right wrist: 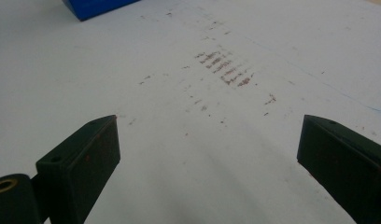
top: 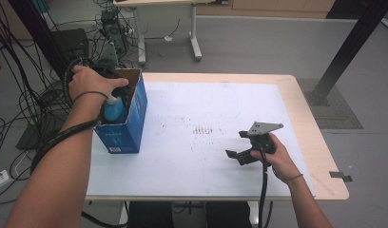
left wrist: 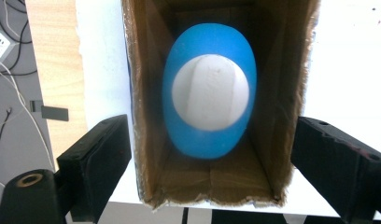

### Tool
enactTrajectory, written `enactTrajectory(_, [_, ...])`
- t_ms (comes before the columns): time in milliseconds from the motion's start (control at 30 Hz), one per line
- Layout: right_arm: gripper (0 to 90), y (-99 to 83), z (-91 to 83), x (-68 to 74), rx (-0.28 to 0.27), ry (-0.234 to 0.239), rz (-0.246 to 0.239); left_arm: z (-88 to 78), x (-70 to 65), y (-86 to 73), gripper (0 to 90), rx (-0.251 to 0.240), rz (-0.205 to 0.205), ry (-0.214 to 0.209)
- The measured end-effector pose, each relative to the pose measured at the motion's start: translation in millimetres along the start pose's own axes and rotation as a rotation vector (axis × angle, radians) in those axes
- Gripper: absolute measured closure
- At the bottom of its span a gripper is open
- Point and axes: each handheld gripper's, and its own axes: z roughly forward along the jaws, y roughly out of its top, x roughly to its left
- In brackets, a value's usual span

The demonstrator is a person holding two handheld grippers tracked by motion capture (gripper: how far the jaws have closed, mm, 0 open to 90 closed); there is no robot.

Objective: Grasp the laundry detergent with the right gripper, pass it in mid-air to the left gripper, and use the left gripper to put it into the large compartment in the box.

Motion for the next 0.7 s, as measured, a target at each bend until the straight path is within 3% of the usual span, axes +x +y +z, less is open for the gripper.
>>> enactTrajectory(133, [5.9,0.6,0.2,0.0,-0.002,0.001,-0.002,-9.0,-7.5,-2.6,7.8,-0.010,0.018,0.005])
enactTrajectory(267, [5.8,1.5,1.7,0.3,0.000,0.002,0.000,-28.2,-26.0,-13.0,7.1,-0.054,0.090,0.020])
enactTrajectory(300, [5.8,1.5,1.7,0.3,0.000,0.002,0.000,-28.2,-26.0,-13.0,7.3,-0.054,0.090,0.020])
enactTrajectory(333, [5.8,1.6,2.5,0.1,0.001,0.004,0.003,-35.5,-33.0,-18.5,7.2,-0.081,0.108,0.021])
enactTrajectory(700, [5.9,3.0,2.4,0.7,0.006,-0.001,0.007,-53.5,-68.0,-37.6,6.1,-0.160,0.196,0.069])
